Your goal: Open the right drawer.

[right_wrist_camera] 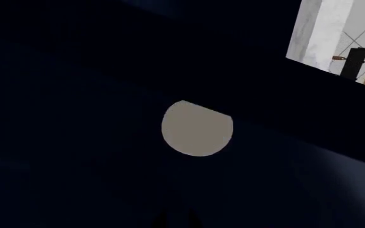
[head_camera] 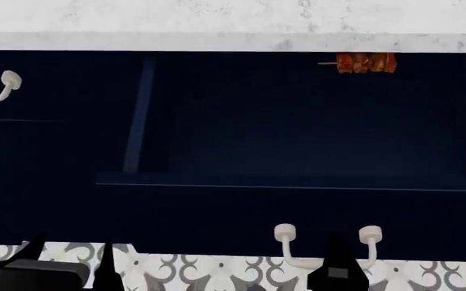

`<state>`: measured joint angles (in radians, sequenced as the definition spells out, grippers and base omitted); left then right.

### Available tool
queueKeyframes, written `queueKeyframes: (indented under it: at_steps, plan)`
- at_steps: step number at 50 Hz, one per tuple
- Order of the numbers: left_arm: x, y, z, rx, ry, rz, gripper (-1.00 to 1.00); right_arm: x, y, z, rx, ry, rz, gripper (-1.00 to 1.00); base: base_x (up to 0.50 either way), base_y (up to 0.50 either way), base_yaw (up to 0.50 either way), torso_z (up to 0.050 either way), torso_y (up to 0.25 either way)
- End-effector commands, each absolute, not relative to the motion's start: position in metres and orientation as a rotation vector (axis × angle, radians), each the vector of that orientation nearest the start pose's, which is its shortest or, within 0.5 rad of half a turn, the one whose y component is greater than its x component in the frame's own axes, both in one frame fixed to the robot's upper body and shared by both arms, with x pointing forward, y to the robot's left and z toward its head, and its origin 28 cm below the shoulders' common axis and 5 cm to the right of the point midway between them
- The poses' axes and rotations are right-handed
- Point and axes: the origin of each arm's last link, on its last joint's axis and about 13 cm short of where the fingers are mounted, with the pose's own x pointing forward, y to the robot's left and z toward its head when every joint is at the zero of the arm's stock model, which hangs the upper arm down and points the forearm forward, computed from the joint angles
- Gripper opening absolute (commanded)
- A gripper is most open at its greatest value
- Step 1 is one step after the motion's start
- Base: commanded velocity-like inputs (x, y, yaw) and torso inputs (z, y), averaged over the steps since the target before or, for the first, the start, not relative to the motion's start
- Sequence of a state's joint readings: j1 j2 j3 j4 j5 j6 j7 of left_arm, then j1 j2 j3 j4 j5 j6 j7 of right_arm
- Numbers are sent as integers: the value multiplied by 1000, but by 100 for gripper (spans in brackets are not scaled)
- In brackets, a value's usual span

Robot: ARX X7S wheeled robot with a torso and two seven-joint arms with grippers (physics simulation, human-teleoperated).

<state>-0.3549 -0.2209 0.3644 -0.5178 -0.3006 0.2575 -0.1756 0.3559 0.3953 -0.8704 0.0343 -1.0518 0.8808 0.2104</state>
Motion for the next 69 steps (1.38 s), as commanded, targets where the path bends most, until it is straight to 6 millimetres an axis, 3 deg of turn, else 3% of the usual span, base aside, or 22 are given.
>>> queueKeyframes:
  at_steps: [1,69]
  plan:
    - [277,218,7,26,-25,-34,100,241,-111,57,-1650,-95,-201,-100,-172,0,0,0,0]
    - [277,220,5,20,-33,-28,100,239,-114,58,-1655,-96,-209,-100,-165,0,0,0,0]
